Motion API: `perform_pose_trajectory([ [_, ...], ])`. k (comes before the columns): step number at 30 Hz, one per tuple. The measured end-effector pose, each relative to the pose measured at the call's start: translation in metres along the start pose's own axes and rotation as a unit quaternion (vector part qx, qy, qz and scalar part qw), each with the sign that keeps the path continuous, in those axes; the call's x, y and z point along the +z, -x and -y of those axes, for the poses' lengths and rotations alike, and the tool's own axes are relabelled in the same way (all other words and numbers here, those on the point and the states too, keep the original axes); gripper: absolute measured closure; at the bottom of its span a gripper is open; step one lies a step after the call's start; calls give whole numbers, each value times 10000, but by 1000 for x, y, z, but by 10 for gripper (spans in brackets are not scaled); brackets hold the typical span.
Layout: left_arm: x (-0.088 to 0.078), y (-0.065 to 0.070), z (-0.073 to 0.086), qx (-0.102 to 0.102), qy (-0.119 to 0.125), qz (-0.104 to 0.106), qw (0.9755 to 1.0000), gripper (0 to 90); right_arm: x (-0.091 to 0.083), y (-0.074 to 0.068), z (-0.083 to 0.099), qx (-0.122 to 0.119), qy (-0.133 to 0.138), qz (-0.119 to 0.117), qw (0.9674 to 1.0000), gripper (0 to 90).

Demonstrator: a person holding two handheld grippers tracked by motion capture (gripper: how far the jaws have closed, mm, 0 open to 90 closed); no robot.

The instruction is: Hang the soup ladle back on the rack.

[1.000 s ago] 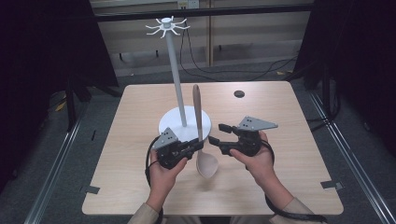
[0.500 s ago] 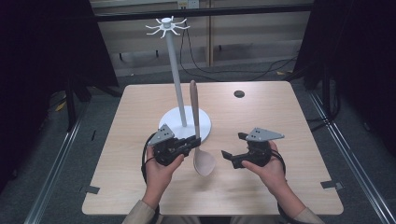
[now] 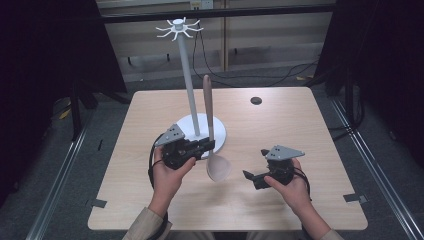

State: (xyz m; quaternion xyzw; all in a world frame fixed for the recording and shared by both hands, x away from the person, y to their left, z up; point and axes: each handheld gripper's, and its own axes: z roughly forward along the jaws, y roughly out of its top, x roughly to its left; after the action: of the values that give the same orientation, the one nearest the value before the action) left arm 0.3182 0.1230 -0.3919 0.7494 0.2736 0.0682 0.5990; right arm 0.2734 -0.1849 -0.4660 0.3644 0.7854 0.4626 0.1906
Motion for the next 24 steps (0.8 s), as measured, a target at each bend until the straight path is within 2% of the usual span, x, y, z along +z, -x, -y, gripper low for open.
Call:
perform_pose_trajectory([
  [1, 0, 0, -2, 9, 65, 45, 10000, 799, 0, 0, 0, 13, -3, -2, 10000, 24],
  [6, -1, 0, -13, 36, 32, -13, 10000, 799, -1, 0, 1, 0, -41, 16, 10000, 24],
  [7, -1, -1, -15, 45, 36, 36, 10000, 799, -1, 0, 2, -12, -43, 20, 10000, 24],
  [13, -4, -5, -28, 82, 30, 16, 10000, 799, -1, 0, 3, 6, -56, 22, 10000, 25],
  [14, -4, -5, -30, 49, 93, 36, 9999, 799, 0, 0, 4, -1, -77, 1, 10000, 25],
  [24, -4, -9, -47, 134, 10, 20, 9999, 799, 2, 0, 7, -59, -215, 23, 9997, 26],
])
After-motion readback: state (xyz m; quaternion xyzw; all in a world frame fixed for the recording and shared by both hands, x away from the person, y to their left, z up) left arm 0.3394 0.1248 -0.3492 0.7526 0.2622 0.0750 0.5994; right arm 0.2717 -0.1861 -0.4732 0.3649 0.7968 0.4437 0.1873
